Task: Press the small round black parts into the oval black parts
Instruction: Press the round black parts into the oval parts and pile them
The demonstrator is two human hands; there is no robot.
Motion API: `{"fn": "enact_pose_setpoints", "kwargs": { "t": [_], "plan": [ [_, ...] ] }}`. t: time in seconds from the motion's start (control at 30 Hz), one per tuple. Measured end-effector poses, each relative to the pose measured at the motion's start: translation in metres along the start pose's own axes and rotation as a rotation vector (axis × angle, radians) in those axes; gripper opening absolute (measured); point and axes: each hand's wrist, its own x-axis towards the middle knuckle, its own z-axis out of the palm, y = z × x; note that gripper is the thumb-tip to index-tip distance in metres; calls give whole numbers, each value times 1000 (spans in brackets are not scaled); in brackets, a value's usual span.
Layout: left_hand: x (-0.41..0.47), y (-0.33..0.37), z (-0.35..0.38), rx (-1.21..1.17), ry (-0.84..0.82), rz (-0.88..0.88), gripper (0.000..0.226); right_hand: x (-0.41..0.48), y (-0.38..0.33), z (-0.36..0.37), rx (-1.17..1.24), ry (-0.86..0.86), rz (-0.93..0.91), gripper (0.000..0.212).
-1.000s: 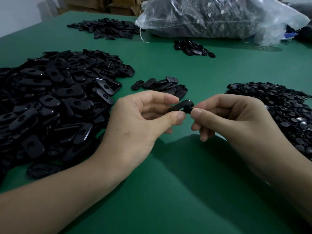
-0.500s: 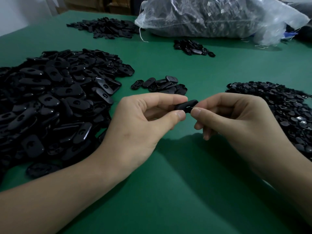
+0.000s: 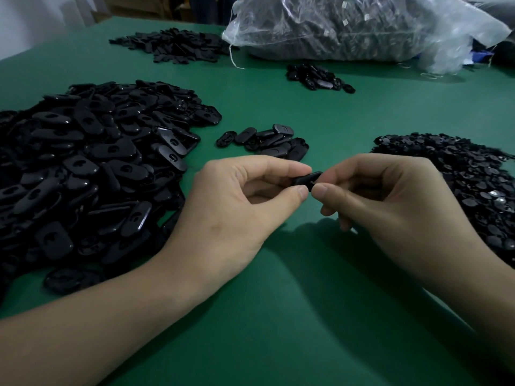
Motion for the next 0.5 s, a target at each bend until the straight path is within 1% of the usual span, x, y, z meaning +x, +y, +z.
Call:
{"fn": "enact_pose_setpoints", "kwargs": {
  "t": [0.23,0.33,0.5],
  "plan": [
    [1,1,0,39,-5,12,22,-2,0,4,-14,28,23,8],
    [1,1,0,33,-4,11,22,-3,-2,5,-58,64,22,13],
    [0,2,0,22,-13,2,22,-5,-5,6,-136,118,10,10]
  ]
}}
